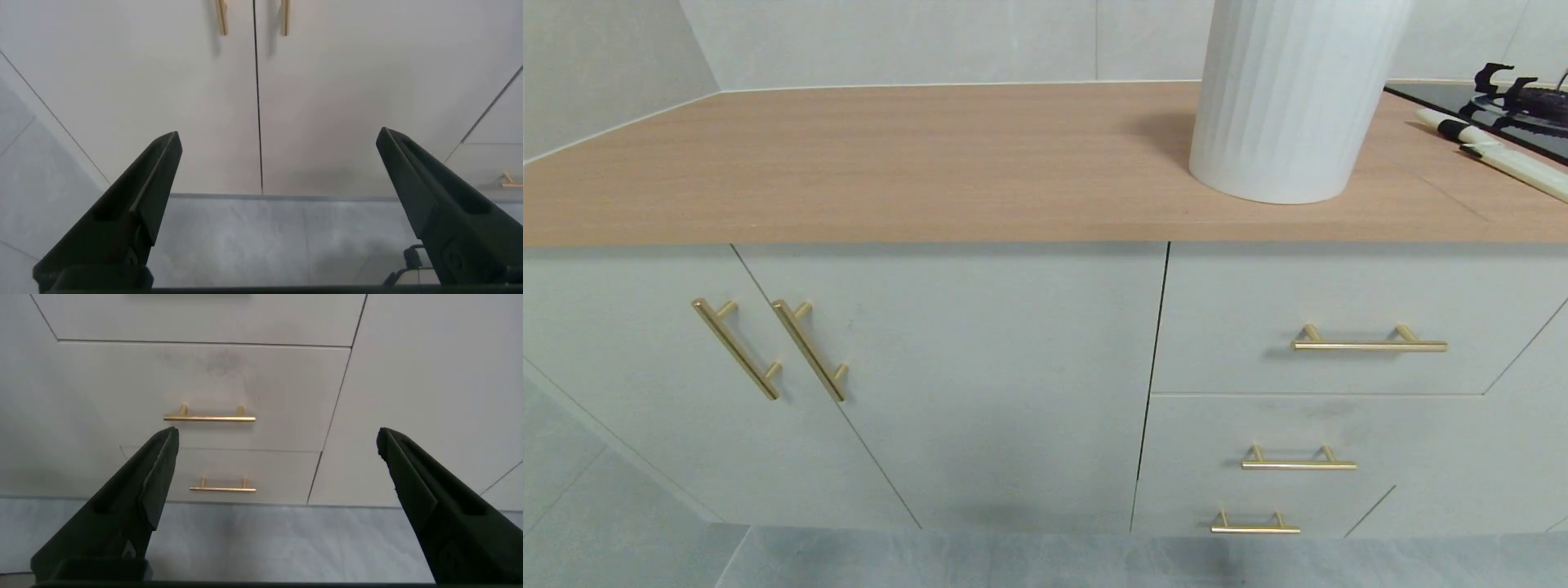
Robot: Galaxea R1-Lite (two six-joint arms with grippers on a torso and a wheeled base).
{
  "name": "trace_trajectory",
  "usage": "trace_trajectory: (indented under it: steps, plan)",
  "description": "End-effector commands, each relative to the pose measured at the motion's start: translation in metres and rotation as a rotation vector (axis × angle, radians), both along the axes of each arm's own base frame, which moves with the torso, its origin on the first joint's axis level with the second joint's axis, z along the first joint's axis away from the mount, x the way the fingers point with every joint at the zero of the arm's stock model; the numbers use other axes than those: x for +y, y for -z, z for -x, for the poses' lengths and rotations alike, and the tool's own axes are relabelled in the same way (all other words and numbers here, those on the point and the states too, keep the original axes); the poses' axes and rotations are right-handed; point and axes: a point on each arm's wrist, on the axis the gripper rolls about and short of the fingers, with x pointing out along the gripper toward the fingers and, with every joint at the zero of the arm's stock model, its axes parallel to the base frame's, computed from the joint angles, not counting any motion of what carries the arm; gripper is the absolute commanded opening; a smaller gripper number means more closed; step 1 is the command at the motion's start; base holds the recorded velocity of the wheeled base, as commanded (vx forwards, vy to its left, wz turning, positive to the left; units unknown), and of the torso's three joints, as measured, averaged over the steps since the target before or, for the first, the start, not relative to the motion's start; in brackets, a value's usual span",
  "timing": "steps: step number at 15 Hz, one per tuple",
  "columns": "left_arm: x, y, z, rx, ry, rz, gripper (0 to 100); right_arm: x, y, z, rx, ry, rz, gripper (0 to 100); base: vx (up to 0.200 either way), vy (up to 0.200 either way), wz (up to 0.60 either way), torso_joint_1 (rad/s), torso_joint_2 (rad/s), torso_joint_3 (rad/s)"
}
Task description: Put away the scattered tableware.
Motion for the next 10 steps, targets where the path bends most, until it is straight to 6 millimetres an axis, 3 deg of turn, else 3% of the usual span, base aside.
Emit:
trace_trajectory:
  steps: [1,10]
  plan:
    - [0.0000,0.0000,-0.0001,0.002,0.000,0.000,100,0.0000,-0.0001,-0.0002,0.003,0.000,0.000,100,0.000,0.000,-0.60,-0.002,-0.01,0.002]
    - [0.0000,0.0000,-0.0001,0.002,0.000,0.002,100,0.0000,0.0000,-0.0001,0.002,0.000,0.000,100,0.000,0.000,0.00,0.000,0.00,0.000]
